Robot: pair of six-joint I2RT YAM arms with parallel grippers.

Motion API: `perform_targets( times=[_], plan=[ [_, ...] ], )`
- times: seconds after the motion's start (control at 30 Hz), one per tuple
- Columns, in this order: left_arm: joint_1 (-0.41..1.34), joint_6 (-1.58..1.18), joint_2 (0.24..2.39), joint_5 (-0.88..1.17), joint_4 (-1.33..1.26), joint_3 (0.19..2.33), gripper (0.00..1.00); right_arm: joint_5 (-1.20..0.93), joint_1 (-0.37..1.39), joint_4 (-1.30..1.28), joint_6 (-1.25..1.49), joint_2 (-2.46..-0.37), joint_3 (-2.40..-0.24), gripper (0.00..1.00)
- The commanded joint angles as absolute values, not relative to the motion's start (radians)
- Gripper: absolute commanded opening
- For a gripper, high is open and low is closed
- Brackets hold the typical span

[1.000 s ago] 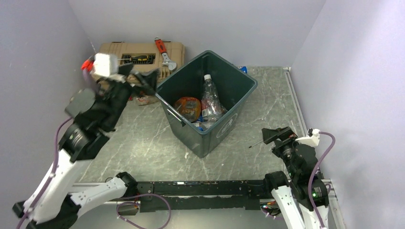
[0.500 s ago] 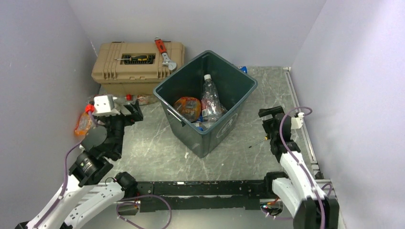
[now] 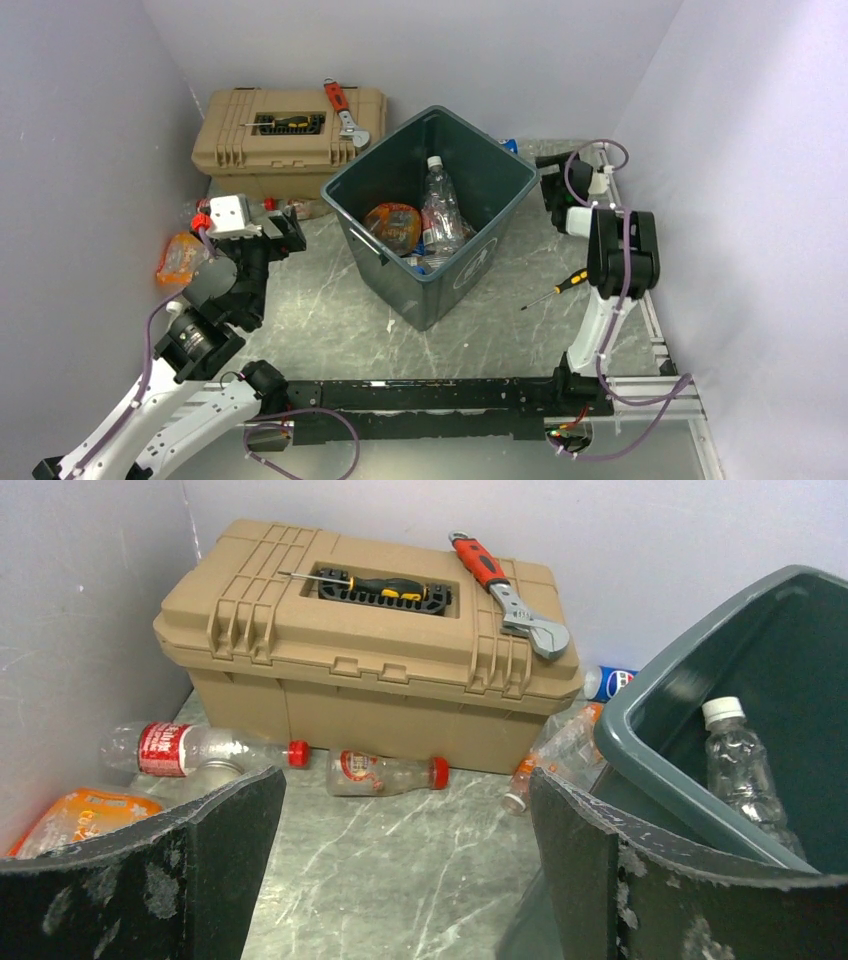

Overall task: Put the plastic bottles in the bin
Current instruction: Pick up the plastic bottle from the corner of the board.

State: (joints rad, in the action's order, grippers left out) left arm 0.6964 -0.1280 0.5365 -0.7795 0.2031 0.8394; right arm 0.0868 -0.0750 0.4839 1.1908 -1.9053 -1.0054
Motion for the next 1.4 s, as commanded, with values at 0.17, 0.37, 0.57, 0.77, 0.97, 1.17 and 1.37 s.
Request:
perform_targets(
  times=[0.17, 0.37, 0.57, 0.77, 0.97, 1.17, 1.37],
  plan=[
    [0.701, -0.083, 0.559, -0.780, 0.155, 0.837, 0.97, 0.029, -0.081, 0.466, 1.197, -2.270, -1.490, 1.00],
    [0.701, -0.081, 0.599, -0.765, 0.151, 0.839, 0.96, 0.005, -0.075, 0.421, 1.236, -2.394, -1.652, 1.00],
    [0.701, -0.090, 0.601, -0.765, 0.163, 0.843, 0.96, 0.005, -0.051, 0.330, 1.242, -2.465, -1.765, 1.00],
    [0.701, -0.093, 0.584, -0.760, 0.158, 0.835, 0.96, 0.005, -0.045, 0.299, 1.270, -2.508, -1.783, 0.92],
    [0.702, -0.100, 0.593, -0.759, 0.169, 0.842, 0.96, -0.020, -0.046, 0.303, 1.264, -2.516, -1.776, 0.71],
    [0.700, -0.101, 0.603, -0.761, 0.180, 0.849, 0.95, -0.023, -0.047, 0.340, 1.252, -2.487, -1.727, 0.51],
    [0.701, -0.096, 0.581, -0.758, 0.171, 0.842, 0.95, -0.016, -0.065, 0.420, 1.263, -2.361, -1.571, 0.41]
  ],
)
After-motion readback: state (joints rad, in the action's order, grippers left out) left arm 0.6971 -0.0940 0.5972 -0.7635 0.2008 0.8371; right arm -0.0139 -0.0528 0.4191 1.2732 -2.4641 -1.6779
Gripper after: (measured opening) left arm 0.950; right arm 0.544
